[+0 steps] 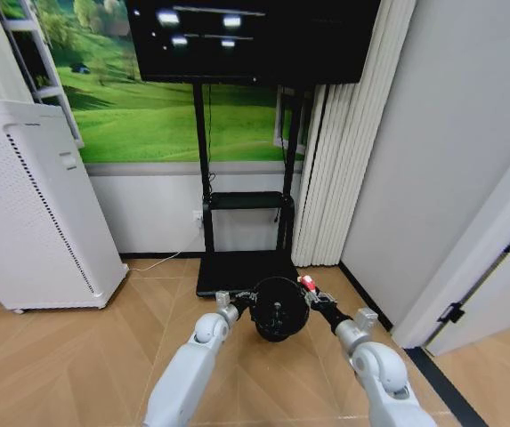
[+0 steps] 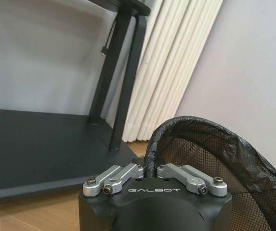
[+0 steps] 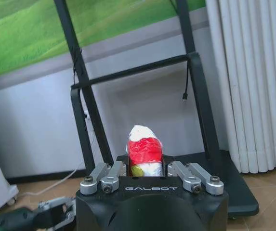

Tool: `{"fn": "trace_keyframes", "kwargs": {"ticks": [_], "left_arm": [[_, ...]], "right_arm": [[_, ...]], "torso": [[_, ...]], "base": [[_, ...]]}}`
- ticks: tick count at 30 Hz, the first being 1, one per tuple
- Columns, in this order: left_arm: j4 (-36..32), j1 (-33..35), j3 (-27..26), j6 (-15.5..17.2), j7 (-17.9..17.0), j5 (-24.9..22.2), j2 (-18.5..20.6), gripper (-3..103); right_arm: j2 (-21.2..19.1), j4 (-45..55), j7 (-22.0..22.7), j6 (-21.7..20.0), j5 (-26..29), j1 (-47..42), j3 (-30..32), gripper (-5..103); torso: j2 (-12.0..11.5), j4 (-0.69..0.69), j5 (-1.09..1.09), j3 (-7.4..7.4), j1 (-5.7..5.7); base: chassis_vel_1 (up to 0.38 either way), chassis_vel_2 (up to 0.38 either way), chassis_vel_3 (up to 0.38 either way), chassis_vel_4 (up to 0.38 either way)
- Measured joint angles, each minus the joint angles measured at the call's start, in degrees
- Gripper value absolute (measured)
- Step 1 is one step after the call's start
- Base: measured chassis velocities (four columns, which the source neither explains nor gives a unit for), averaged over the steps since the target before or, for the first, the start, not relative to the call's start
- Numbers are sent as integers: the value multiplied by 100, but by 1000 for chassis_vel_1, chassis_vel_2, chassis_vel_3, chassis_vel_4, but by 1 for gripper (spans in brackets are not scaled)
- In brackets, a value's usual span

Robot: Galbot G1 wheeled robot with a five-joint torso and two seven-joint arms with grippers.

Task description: Pick up the trash bin and place the garbage on the floor into it.

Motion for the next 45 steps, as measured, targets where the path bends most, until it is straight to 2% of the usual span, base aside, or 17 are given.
{"fn": "trace_keyframes", "kwargs": {"ticks": [2, 4, 6, 7, 9, 11, 12, 15, 16, 19, 22, 24, 25, 27, 29, 34, 45], "left_arm": [[14, -7, 34, -2, 0, 11, -19, 7], [18, -27, 74, -4, -1, 13, -29, 7], [18, -36, 86, -5, -3, 14, -28, 7], [17, -49, 104, -5, -4, 13, -21, 7], [5, -61, 120, -5, -9, 7, -2, 7], [-60, -89, 144, -4, -22, -16, 53, 7], [-60, -89, 144, -4, -22, -16, 53, 7], [-120, -97, 152, 1, -44, -31, 93, 7], [-120, -97, 152, 1, -44, -31, 93, 7], [-329, -24, 124, 1, -124, -34, 185, 7], [-404, 18, 109, 2, -140, -33, 232, 7], [-685, 203, 35, -51, -177, 124, 468, 7], [-685, 203, 35, -51, -177, 124, 468, 7], [-932, 375, -104, -98, -188, 225, 657, 7], [-993, 421, -159, -100, -192, 226, 692, 7], [-1213, 555, -404, -86, -212, 154, 854, 7], [-1271, 493, -499, -43, -225, 44, 938, 7]], "right_arm": [[-3, -52, -48, 53, -161, -23, -74, 30], [-3, -116, -132, 104, -317, -50, -128, 40], [-2, -126, -139, 112, -333, -62, -144, 40], [-2, -131, -145, 124, -353, -78, -164, 51], [-1, -132, -151, 131, -366, -86, -166, 51], [5, -123, -153, 135, -375, -87, -160, 62], [5, -123, -153, 135, -375, -87, -160, 62], [7, -92, -130, 142, -367, -71, -108, 78], [7, -92, -130, 142, -367, -71, -108, 78], [14, -99, 91, 284, -266, -17, 60, 94], [6, -137, 136, 391, -249, 1, 123, 94], [-39, -358, 378, 836, -201, 23, 290, 100], [-39, -358, 378, 836, -201, 23, 290, 100], [-52, -519, 617, 1112, -313, -6, 388, 100], [-52, -553, 645, 1162, -403, -24, 412, 100], [-42, -638, 774, 1304, -1107, -101, 436, 100], [-2, -601, 784, 1379, -1462, -235, 345, 100]], "torso": [[0, 0, 1, 0, 0], [0, 0, 0, 0, 0], [0, 0, 1, 0, 0], [0, 0, 1, 0, 0], [0, -1, 0, 0, 0], [0, 0, 0, 0, 0], [0, 0, 0, 0, 0], [0, 0, 0, 0, 0], [0, 0, 0, 0, 0], [0, -1, 0, 0, 0], [0, -1, -1, 0, 0], [0, 0, -1, 0, 0], [0, 0, -1, 0, 0], [0, 1, 0, 0, 0], [0, 1, 0, 0, 0], [0, 0, 0, 0, 0], [0, -1, 0, 0, 0]], "base": [[0, 0, 0, 0], [0, 0, 0, 0], [0, 0, 0, 0], [0, 0, 0, 0], [0, 0, 0, 0], [0, 0, 0, 0], [0, 0, 0, 0], [0, 0, 0, 0], [0, 0, 0, 0], [0, 0, 0, 0], [0, 0, 0, 0], [0, 0, 0, 0], [0, 0, 0, 0], [0, 0, 0, 0], [0, 0, 0, 0], [0, 0, 0, 0], [22, 25, -29, -27]]}}
